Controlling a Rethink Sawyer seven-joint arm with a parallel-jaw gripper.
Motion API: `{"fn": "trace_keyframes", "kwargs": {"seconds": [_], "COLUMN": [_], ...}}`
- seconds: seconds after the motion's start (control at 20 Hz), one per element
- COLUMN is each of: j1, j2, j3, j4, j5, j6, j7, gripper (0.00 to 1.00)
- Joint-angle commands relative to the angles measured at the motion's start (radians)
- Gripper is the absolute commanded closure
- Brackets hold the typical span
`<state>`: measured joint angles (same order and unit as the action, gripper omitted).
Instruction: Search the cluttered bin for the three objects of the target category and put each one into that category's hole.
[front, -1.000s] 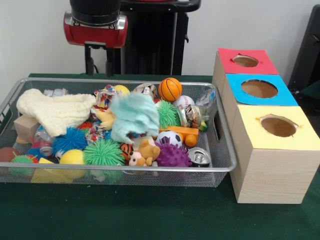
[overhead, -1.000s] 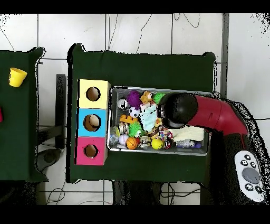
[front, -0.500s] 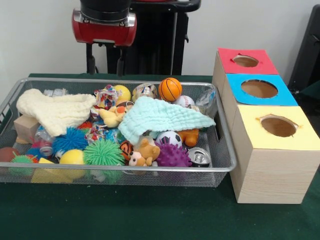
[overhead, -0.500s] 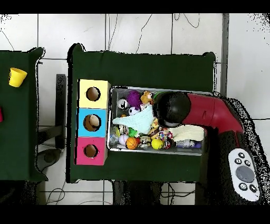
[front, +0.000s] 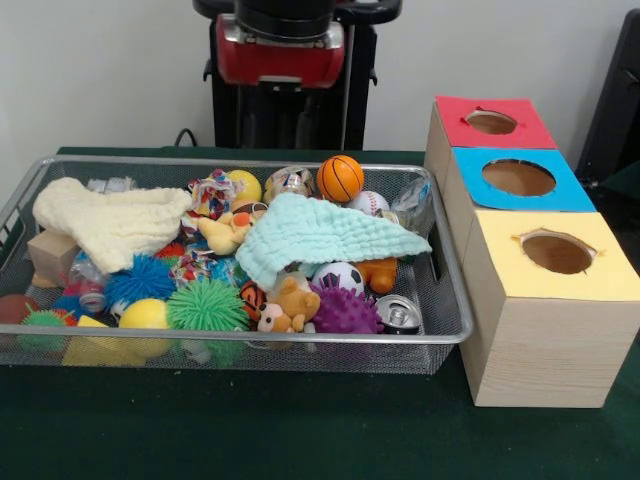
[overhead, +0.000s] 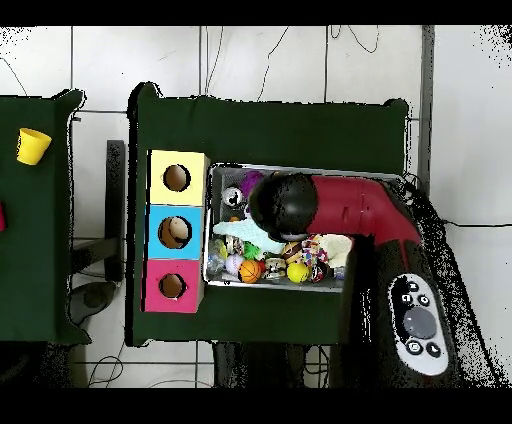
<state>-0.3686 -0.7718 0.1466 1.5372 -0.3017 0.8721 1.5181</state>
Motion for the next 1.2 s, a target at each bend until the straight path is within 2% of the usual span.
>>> {"fn": "trace_keyframes", "kwargs": {"seconds": [0.05, 0.2, 0.5, 0.8, 1.05, 1.2], "j1": [0.070, 0.102, 0.139, 0.168, 0.174, 0.181], "j2": [0.004, 0.020, 0.055, 0.091, 0.102, 0.122], "j3": [0.010, -0.023, -0.075, -0.119, -0.141, -0.148], "j4": [0.167, 0.193, 0.233, 0.238, 0.278, 0.311], "j5": [-0.016, -0.019, 0.007, 0.026, 0.032, 0.057], "j6": [-0.146, -0.219, -0.342, -0.403, -0.458, -0.504], "j7": [0.165, 0.228, 0.294, 0.295, 0.280, 0.311], "gripper": [0.00, 0.00, 0.00, 0.00, 0.00, 0.00]}}
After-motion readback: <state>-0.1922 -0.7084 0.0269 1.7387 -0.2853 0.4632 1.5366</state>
